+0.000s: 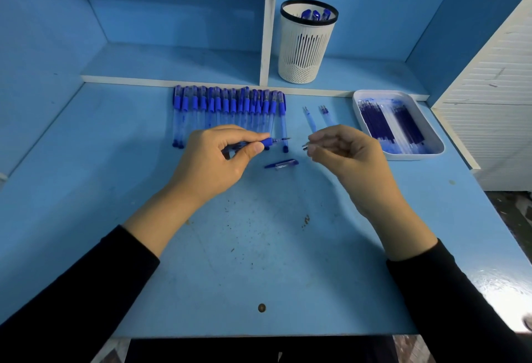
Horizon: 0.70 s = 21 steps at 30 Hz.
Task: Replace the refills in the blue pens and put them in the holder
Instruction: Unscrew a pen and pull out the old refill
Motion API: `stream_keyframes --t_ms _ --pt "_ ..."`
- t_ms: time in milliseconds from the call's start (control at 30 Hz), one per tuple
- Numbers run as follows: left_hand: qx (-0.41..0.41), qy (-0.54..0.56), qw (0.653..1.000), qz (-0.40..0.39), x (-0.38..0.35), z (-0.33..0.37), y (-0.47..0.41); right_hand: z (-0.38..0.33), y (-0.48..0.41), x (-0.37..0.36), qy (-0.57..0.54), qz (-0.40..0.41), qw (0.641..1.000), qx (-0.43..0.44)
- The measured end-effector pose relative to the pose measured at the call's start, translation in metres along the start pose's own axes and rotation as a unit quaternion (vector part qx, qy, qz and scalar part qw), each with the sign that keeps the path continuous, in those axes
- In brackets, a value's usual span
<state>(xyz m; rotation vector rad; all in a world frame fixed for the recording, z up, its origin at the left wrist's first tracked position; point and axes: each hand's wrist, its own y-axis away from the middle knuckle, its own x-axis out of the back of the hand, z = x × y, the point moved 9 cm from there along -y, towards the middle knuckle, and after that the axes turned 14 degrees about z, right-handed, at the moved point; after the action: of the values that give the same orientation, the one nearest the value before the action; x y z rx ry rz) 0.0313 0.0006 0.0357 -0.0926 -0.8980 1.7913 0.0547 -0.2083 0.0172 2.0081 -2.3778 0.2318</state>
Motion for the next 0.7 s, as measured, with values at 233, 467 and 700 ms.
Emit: stream_keyframes --t_ms 233,467,700 --pt "0.005 -0.006 1.0 -0.007 -0.003 -0.001 0.001 -0.001 0.005 -0.007 0.213 -0.012 0.969 0.126" --pt "0.015 -0.003 1.0 -0.02 -0.007 -0.002 0.004 0.001 0.005 -0.01 0.229 -0.03 0.963 0.138" --pt "0.011 0.002 1.0 -0.021 -0.008 0.0 0.005 -0.011 0.004 -0.005 0.096 -0.023 0.988 0.116"
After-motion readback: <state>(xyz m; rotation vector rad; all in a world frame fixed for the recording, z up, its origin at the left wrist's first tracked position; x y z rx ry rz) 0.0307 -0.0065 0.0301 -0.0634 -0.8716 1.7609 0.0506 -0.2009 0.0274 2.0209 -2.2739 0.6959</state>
